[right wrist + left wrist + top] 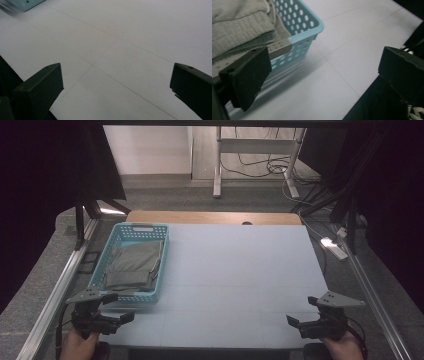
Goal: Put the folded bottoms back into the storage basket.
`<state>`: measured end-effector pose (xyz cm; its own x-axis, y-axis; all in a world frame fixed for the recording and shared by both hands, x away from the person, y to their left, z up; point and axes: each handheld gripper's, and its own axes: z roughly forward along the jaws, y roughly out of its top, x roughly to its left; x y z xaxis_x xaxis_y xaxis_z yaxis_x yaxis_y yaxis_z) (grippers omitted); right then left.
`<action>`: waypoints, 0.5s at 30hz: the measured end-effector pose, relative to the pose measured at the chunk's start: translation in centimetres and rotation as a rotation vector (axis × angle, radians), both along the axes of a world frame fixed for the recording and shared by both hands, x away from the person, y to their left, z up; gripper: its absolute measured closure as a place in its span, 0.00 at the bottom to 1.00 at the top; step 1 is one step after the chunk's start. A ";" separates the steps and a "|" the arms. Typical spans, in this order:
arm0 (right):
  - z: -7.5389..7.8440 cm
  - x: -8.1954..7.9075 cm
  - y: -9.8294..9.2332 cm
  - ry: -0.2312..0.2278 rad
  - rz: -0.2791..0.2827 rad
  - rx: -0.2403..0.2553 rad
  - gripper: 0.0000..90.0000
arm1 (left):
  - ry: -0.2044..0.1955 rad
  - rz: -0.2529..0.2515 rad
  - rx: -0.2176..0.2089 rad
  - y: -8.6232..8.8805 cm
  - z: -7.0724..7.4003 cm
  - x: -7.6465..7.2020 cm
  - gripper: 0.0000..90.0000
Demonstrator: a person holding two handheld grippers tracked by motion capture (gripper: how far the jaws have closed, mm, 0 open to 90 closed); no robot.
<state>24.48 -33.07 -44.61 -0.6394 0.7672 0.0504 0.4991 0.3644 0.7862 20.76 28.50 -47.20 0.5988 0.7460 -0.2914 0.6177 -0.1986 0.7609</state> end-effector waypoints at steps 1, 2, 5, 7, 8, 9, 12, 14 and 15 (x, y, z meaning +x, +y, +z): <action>0.0 -0.1 0.0 0.000 -0.002 0.000 0.00 | -0.001 0.000 -0.005 0.1 0.0 0.0 0.00; 0.0 -0.2 -0.1 -0.001 -0.003 -0.002 0.00 | 0.000 0.002 -0.006 0.1 0.0 0.0 0.00; 0.1 -0.5 -0.1 0.000 -0.007 -0.021 0.00 | 0.001 0.004 0.001 0.1 0.0 -0.1 0.00; 0.1 -0.7 -0.1 0.001 -0.011 -0.035 0.00 | 0.002 0.006 0.009 0.0 0.0 -0.1 0.00; 0.1 -0.8 -0.1 0.003 -0.014 -0.042 0.00 | 0.003 0.007 0.012 0.0 0.0 -0.1 0.00; 0.1 -0.9 -0.1 0.003 -0.020 -0.052 0.00 | 0.002 0.006 0.012 0.0 0.0 -0.1 0.00; 0.1 -1.2 -0.1 0.001 -0.022 -0.072 0.00 | 0.004 0.008 0.012 0.0 0.0 -0.1 0.00; 0.0 -1.2 0.0 0.002 -0.019 -0.077 0.00 | 0.004 0.008 0.007 0.0 0.0 -0.1 0.00; 0.0 -1.1 0.0 0.005 -0.018 -0.079 0.00 | 0.004 0.008 0.002 0.1 0.0 -0.1 0.00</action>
